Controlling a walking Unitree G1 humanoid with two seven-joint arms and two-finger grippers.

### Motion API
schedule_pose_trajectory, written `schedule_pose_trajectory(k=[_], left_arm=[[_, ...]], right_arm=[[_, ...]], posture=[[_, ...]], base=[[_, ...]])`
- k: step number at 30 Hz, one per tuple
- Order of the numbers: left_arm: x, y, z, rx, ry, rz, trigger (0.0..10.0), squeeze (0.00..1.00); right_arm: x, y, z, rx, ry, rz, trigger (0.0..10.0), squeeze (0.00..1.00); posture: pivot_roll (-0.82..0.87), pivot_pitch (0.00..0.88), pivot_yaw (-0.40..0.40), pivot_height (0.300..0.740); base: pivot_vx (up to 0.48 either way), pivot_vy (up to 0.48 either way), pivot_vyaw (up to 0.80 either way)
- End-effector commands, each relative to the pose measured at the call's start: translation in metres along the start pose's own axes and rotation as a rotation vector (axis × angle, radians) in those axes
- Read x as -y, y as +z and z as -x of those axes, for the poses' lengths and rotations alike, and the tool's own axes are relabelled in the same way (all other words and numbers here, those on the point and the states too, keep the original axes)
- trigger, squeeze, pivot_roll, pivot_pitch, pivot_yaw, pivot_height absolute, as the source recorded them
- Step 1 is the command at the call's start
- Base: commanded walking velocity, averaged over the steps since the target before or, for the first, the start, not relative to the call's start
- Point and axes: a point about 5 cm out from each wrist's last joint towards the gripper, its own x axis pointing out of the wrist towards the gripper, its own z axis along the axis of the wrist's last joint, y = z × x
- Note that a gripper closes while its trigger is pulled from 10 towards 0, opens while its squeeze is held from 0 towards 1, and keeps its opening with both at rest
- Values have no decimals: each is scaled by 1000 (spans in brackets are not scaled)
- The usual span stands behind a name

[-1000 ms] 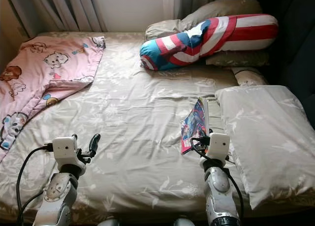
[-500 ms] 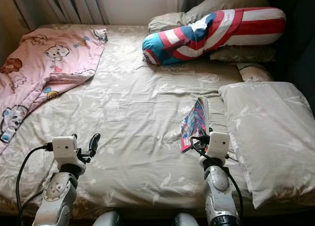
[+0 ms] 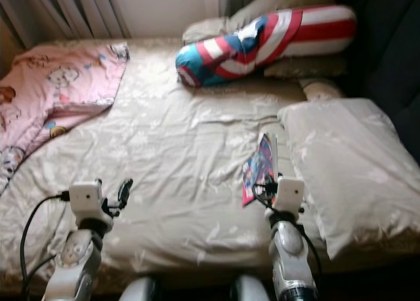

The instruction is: Clean up the room

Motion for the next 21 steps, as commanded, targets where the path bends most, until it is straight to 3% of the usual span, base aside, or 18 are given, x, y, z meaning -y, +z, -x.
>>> schedule_pose_trajectory(k=[1, 10, 15, 19, 21], left_arm=[[0, 1, 1, -8, -7, -9, 10000, 0], [0, 1, 2, -10, -20, -27, 10000, 0], [0, 1, 2, -9, -22, -31, 10000, 0], [-1, 2, 2, -9, -25, -37, 10000, 0], [-1, 3, 2, -9, -27, -41, 10000, 0]], right_arm=[[-3, 12, -4, 59, 11, -5, 10000, 0], [-9, 13, -9, 33, 102, -57, 10000, 0], [-17, 15, -9, 7, 224, -126, 10000, 0], [-26, 9, -7, -73, 373, -219, 10000, 0], [-25, 7, -7, -84, 372, -180, 10000, 0]], posture=[[-26, 138, 2, 652], [-22, 133, 8, 652], [-20, 132, 10, 652], [-18, 138, 15, 652], [-16, 142, 17, 652]], base=[[0, 0, 0], [0, 0, 0], [0, 0, 0], [0, 0, 0], [0, 0, 0]])
